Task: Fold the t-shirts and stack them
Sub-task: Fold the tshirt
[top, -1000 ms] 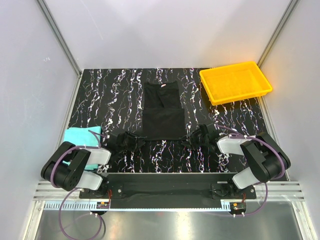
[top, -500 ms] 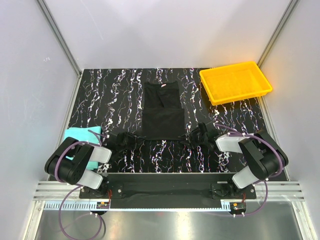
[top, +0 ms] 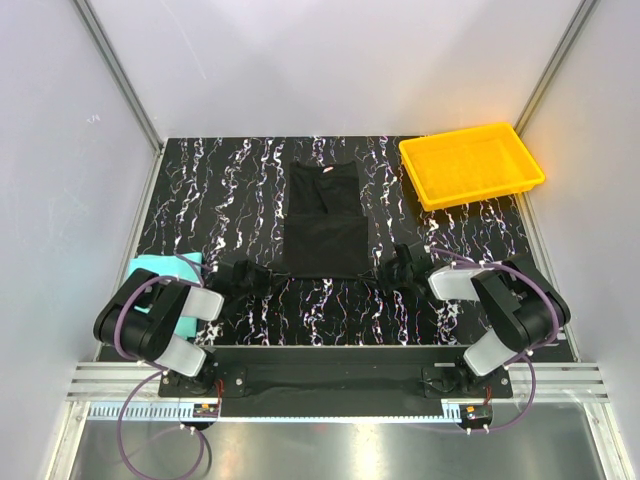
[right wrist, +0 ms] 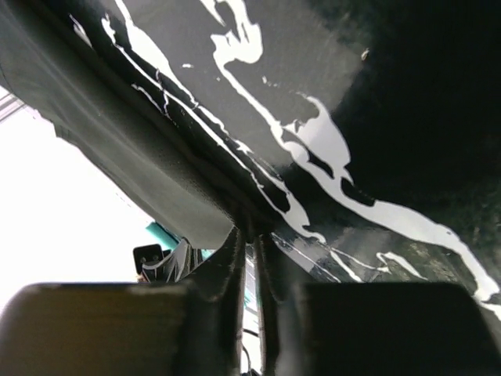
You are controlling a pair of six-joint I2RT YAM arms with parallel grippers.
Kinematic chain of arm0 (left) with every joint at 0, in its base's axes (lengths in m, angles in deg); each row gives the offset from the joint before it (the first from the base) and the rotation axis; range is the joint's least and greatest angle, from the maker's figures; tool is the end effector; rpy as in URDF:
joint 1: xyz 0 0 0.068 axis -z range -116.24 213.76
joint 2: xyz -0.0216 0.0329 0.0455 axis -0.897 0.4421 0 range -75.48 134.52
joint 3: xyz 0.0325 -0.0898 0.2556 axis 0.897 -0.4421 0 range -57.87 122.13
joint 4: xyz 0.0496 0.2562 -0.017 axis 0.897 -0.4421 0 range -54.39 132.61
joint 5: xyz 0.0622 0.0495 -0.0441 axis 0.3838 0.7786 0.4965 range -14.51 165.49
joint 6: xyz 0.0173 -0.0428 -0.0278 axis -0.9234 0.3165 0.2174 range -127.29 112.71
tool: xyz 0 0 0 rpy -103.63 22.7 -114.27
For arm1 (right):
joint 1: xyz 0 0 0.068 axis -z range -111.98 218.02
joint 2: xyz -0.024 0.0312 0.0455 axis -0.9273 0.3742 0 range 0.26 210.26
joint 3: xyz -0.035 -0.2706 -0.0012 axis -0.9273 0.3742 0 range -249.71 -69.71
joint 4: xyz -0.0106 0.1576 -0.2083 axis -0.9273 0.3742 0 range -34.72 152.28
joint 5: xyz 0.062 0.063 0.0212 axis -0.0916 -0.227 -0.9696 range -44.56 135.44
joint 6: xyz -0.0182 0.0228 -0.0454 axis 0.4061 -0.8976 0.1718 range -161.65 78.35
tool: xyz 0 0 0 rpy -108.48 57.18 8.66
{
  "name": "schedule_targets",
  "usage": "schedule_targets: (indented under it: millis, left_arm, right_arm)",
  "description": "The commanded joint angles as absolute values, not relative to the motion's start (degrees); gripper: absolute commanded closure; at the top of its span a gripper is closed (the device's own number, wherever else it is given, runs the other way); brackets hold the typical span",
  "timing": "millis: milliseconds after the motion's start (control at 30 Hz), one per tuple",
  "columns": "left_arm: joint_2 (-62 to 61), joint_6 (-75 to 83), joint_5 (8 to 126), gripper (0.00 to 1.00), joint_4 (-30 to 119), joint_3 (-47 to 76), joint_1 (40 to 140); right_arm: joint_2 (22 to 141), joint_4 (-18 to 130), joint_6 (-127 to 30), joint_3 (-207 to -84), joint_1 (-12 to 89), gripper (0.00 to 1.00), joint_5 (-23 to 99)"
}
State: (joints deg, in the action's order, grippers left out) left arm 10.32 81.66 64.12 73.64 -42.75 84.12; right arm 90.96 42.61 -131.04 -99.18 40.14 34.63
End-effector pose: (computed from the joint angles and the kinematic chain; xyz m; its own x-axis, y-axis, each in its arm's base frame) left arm 0.2058 -0.0839 0.0959 -0.4944 -0.8620 0.1117 -0.5893 0.2380 -0.7720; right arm 0.2318 0.1302 0.1100 -0.5761 0.8064 0.1334 0.6565 0.3592 0.6634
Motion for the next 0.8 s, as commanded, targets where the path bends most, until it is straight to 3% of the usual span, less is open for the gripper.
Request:
schedule_targets:
  millis: [0,167,533,767]
  left_arm:
    - [12.06,78.58,64.69,0.86,69.07,-42.75,83.71]
    - [11.01,76.74,62.32,1.0,68.9,-43.1,83.1]
    - [-2.86,68.13,60.03,1.0,53.8,-41.7,83.18]
    - [-14.74,67.95,55.91,1.0,47.63,-46.96,83.1]
  right_arm:
    - [93.25,48.33,-129.2,-98.71,39.81,0.9,39.99]
    - [91.68,48.25,-125.42,-98.02,39.81,1.0,38.85]
    - [82.19,50.09,-115.49,-95.47,39.64,1.0,34.37]
    - [74.19,51.83,-112.76,-91.16,36.39,1.0,31.37]
